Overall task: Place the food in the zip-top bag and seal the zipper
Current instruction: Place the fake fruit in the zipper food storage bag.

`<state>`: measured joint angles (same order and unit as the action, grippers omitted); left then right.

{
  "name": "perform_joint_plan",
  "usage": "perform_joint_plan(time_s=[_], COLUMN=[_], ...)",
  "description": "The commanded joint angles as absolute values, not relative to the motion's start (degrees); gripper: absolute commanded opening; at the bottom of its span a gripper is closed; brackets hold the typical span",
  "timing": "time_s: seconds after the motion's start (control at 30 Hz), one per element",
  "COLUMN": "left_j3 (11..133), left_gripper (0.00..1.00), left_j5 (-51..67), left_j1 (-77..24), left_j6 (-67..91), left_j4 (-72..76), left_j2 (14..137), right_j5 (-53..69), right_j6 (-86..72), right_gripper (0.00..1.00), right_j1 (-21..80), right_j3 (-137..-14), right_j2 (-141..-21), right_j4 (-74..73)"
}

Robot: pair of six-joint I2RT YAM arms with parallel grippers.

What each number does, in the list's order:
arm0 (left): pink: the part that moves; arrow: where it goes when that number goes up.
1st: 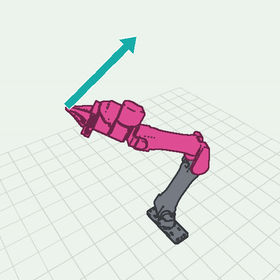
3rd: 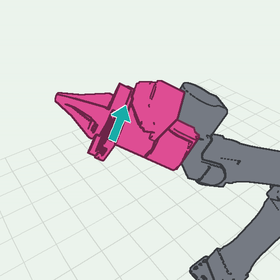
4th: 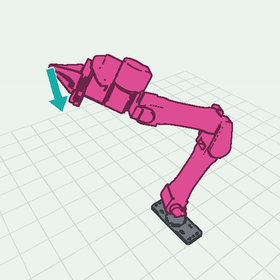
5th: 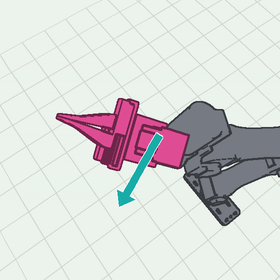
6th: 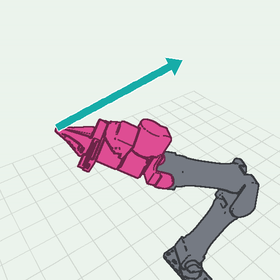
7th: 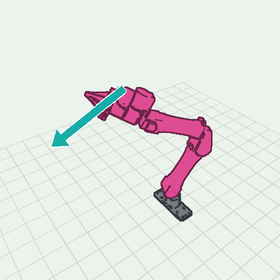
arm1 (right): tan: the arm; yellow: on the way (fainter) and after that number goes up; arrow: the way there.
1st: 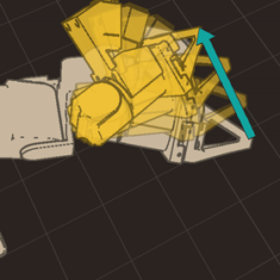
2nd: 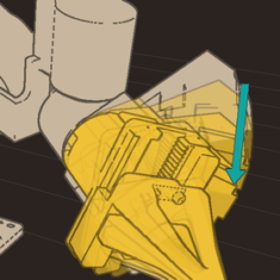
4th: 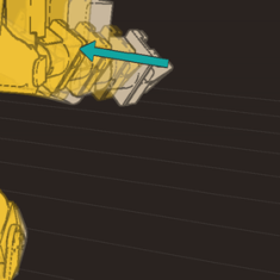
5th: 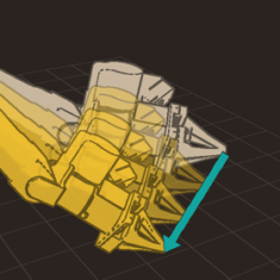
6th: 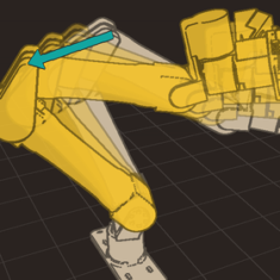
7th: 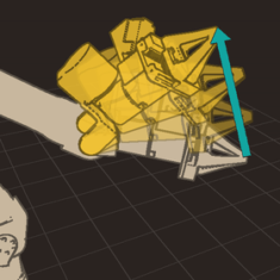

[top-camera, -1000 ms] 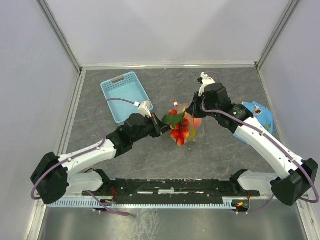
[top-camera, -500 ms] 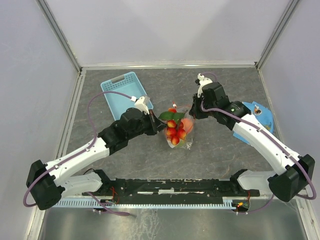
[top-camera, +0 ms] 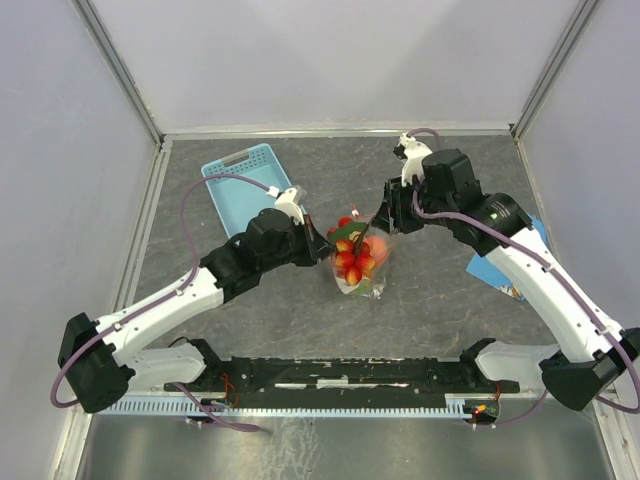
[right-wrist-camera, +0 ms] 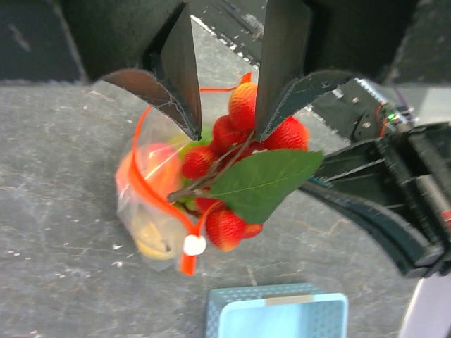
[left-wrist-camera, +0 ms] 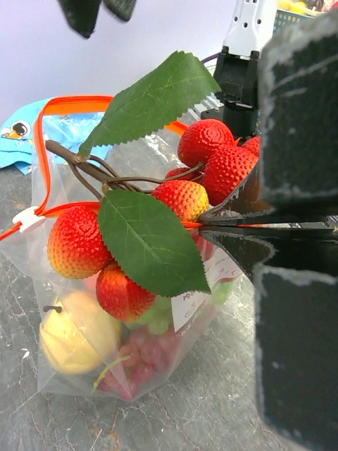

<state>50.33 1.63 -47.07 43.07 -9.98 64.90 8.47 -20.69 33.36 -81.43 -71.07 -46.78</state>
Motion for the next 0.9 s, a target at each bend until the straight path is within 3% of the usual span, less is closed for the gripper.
perform_joint_plan(time_s=[0.0, 0.3, 0.5, 0.87], left_j3=[53.3, 53.3, 53.0, 52.6], left_gripper=[0.03, 0.03, 0.03, 0.03], left_j5=[1.6, 1.7, 1.0, 1.1], left_j1=[-47.2, -47.2, -47.2, -47.2], left_j6=[40.6, 40.8, 40.8, 40.6], left_j4=[-7.4, -7.5, -7.9, -7.9], left_j2=[64.5, 65.0, 64.3, 64.2], right_j5=[16.5, 15.1, 2.7, -3.2], right_j6=[-24.9, -28.7, -29.8, -41.0], right_gripper=[0.45, 0.47, 0.50, 0.46], right_j1=[34.7, 39.0, 38.8, 37.2], right_j3=[-80.1, -74.9, -74.3, -60.3], right_j2=[-68.7, -70.8, -70.7, -67.8], right_j4=[-44.3, -39.7, -40.3, -20.9])
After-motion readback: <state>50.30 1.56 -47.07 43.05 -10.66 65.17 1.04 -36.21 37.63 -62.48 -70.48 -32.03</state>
